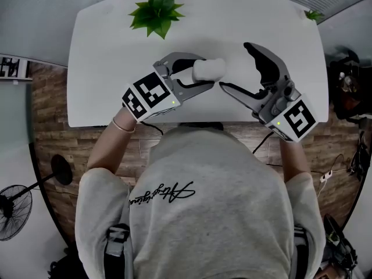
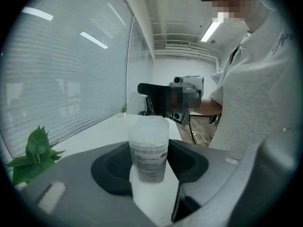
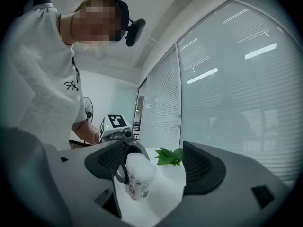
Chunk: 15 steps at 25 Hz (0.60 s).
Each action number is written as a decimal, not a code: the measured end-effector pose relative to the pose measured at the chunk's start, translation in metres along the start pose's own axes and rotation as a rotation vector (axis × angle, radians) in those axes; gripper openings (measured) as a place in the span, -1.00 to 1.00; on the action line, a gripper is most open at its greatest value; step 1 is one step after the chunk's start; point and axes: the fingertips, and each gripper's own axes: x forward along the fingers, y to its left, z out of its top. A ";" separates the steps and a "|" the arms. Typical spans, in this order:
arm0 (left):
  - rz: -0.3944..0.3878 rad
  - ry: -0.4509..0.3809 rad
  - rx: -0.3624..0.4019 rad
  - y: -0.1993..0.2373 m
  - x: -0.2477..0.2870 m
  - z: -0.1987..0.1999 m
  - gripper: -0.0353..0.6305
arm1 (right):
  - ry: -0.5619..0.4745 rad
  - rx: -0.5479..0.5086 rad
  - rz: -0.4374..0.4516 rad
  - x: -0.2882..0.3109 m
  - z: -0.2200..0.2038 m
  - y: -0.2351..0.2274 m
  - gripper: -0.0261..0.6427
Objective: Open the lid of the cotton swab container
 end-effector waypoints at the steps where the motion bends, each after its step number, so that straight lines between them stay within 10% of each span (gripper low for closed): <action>1: -0.006 0.001 0.002 0.000 -0.002 0.001 -0.25 | 0.001 -0.001 0.019 0.002 0.002 0.002 0.23; 15: -0.077 -0.017 0.056 -0.011 -0.018 0.017 -0.25 | 0.061 -0.069 0.223 0.030 0.008 0.038 0.04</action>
